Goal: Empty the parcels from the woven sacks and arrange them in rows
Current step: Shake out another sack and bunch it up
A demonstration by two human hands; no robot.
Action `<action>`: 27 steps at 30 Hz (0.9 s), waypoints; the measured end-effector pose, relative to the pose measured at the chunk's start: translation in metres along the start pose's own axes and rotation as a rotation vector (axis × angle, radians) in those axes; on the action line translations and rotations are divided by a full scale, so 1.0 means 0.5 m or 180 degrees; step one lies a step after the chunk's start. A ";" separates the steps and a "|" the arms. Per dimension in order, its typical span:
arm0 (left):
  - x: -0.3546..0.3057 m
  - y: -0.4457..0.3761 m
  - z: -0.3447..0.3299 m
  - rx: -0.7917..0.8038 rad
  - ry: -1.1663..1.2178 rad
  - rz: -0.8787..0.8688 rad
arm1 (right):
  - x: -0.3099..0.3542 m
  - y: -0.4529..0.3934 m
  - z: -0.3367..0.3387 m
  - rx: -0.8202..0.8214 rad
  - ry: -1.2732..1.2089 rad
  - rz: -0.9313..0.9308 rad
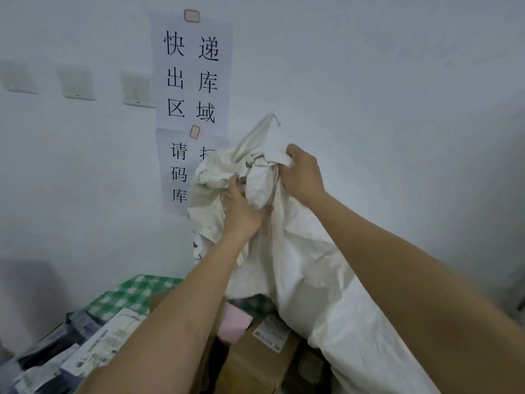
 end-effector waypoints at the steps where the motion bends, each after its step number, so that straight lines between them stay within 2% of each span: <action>1: -0.053 0.004 -0.004 -0.0086 0.0140 -0.0181 | 0.016 -0.006 0.047 -0.0226 -0.0372 -0.0009; 5: -0.246 0.024 0.001 -0.0414 -0.0014 -0.0992 | 0.094 -0.022 0.204 -0.0751 -0.1196 0.0049; 9: -0.367 0.057 0.013 -0.0474 -0.0483 -0.1578 | 0.087 0.001 0.296 -0.0743 -0.1649 -0.0172; 13: -0.365 0.097 -0.011 -0.0171 -0.0815 -0.1670 | 0.016 0.071 0.307 -0.0332 -0.1852 -0.0543; 16: -0.348 0.131 -0.034 0.0103 -0.0764 -0.1592 | -0.027 0.130 0.308 -0.0028 -0.1746 -0.0539; 18: -0.350 0.153 -0.050 0.0203 -0.0684 -0.1631 | -0.070 0.184 0.292 0.0556 -0.1285 -0.0728; 21: -0.352 0.176 -0.075 0.0325 -0.0682 -0.1708 | -0.154 0.291 0.238 0.1716 -0.0649 -0.1281; 22: -0.355 0.184 -0.083 0.0349 -0.0699 -0.1738 | -0.168 0.316 0.226 0.1845 -0.0631 -0.1324; 25: -0.353 0.210 -0.113 0.0411 -0.0846 -0.1764 | -0.163 0.347 0.202 0.1551 -0.0969 -0.1165; 27: -0.346 0.231 -0.140 0.0476 -0.1036 -0.1714 | -0.152 0.360 0.177 0.1668 -0.0556 -0.0888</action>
Point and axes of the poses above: each hand's wrist, its own y-axis away from the middle knuckle, its own z-axis out of the back of the hand, x = y × z, the point moved 9 cm from there along -y, towards the middle knuckle, and after that the axes turned 4 degrees about z, right-handed, at the moved point
